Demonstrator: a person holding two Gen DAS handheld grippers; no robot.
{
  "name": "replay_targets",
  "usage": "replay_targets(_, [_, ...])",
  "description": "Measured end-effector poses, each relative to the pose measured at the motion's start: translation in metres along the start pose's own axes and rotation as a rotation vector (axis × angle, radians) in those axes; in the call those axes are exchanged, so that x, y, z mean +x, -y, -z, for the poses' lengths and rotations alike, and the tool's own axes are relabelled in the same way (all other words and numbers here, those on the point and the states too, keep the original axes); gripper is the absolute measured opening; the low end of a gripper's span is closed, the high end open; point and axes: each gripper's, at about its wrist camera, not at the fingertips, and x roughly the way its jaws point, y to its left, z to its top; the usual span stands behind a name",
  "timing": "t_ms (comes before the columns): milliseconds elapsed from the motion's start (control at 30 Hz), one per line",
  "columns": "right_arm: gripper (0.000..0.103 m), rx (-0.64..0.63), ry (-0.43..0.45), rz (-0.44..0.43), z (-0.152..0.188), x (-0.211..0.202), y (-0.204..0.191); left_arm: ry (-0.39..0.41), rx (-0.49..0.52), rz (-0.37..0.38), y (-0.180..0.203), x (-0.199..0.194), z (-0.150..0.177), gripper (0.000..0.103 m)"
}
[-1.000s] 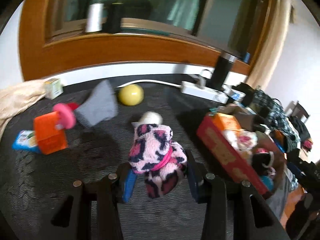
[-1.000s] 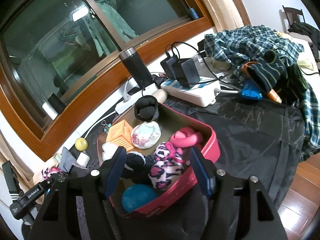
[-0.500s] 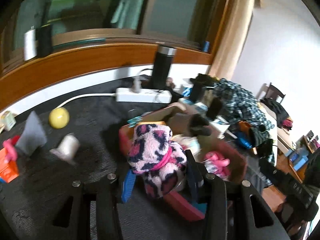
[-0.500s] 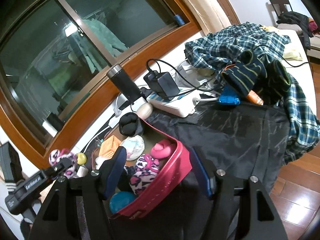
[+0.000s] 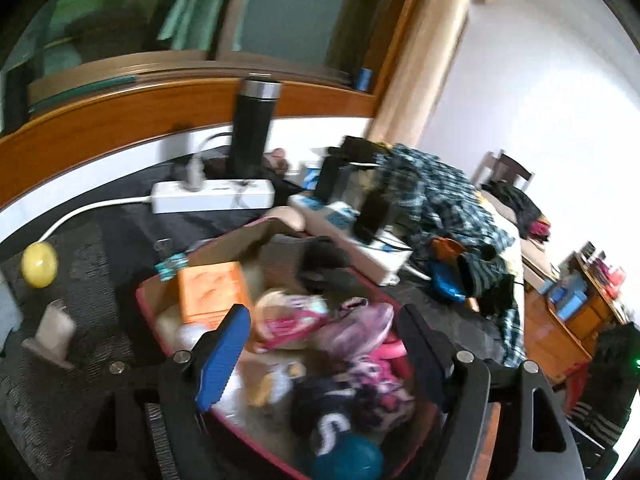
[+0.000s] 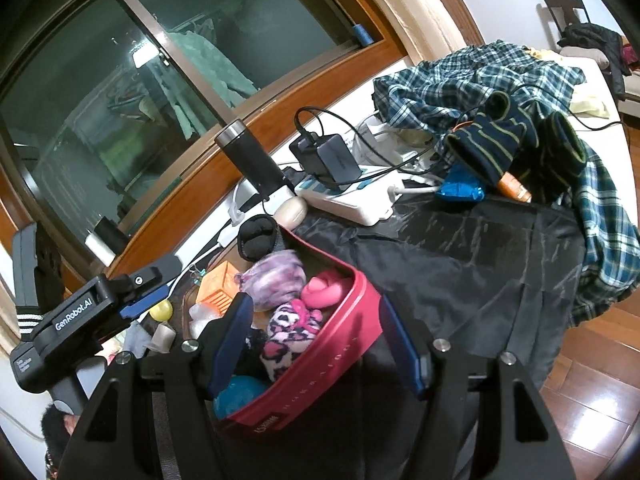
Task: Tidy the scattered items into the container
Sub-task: 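Lower leopard-print sock into red box and open left tool, then move left tool to blue biscuit packet and close on it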
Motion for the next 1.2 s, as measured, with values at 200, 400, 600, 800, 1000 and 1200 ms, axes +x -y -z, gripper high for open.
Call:
replay_targets(200, [0.069, -0.025, -0.015, -0.017, 0.006, 0.004, -0.016, 0.013, -0.09, -0.092, -0.045, -0.02, 0.006, 0.078])
replay_targets(400, [0.069, -0.083, -0.029, -0.05, 0.013, 0.006, -0.047, 0.029, -0.16, -0.178, -0.088, -0.046, 0.023, 0.078])
replay_targets(600, [0.069, -0.175, -0.06, -0.091, 0.024, 0.013, -0.089, 0.055, -0.226, -0.256, -0.134, -0.08, 0.042, 0.078])
replay_targets(800, [0.072, -0.292, -0.093, -0.142, 0.04, 0.02, -0.137, 0.078, -0.316, -0.345, -0.19, -0.123, 0.064, 0.078])
replay_targets(1000, [0.074, -0.401, -0.107, -0.177, 0.052, 0.028, -0.181, 0.085, -0.395, -0.432, -0.25, -0.165, 0.093, 0.078])
replay_targets(1200, [0.074, -0.42, -0.158, -0.188, 0.065, 0.046, -0.205, 0.088, -0.476, -0.509, -0.301, -0.198, 0.116, 0.078])
